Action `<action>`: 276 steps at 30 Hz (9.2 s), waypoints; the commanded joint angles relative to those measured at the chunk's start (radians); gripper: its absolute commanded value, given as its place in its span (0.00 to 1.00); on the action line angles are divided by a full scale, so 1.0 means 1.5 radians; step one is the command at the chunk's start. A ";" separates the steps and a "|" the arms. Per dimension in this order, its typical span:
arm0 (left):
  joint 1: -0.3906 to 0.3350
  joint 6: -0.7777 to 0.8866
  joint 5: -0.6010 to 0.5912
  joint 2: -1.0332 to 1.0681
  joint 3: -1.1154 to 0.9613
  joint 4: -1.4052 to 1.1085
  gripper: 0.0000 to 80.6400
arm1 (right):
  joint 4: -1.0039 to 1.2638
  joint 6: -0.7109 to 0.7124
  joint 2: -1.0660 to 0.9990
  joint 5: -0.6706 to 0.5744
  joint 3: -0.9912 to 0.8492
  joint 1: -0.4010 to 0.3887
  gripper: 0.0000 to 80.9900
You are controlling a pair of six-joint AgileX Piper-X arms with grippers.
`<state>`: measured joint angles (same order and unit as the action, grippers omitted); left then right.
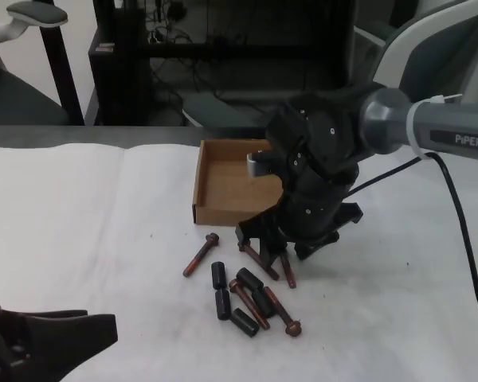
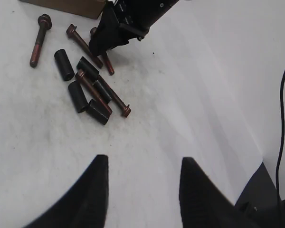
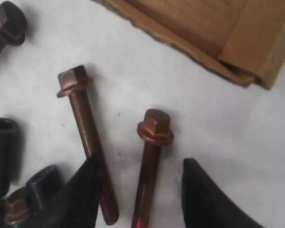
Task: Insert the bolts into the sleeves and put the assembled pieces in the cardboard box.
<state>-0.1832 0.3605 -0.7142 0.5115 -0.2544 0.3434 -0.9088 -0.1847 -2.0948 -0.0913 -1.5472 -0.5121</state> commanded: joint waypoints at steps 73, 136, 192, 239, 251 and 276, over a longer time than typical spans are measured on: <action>-0.001 -0.006 -0.028 0.003 -0.009 -0.063 0.59 | -0.039 0.044 0.113 -0.033 -0.005 0.004 0.00; -0.195 -0.240 0.323 0.875 -0.712 0.398 0.74 | 0.230 -0.162 0.744 -0.194 0.564 -0.020 0.00; -0.263 0.284 0.445 0.972 -0.712 0.288 0.74 | 0.230 -0.162 0.744 -0.198 0.564 -0.020 0.00; -0.264 0.086 0.481 0.877 -0.688 0.217 0.02 | 0.236 -0.192 0.744 -0.197 0.564 0.008 0.00; -0.264 -0.026 0.311 0.616 -0.416 -0.074 0.02 | 0.343 -0.257 0.737 -0.192 0.564 0.011 0.00; -0.168 -0.089 -0.010 0.483 -0.291 -0.222 0.02 | 0.669 -0.394 0.513 -0.248 0.439 0.010 0.01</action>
<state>-0.4653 0.2412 -0.6735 1.2480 -0.6894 0.0303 0.0688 -0.7877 -1.3023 -0.4492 -0.8430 -0.4994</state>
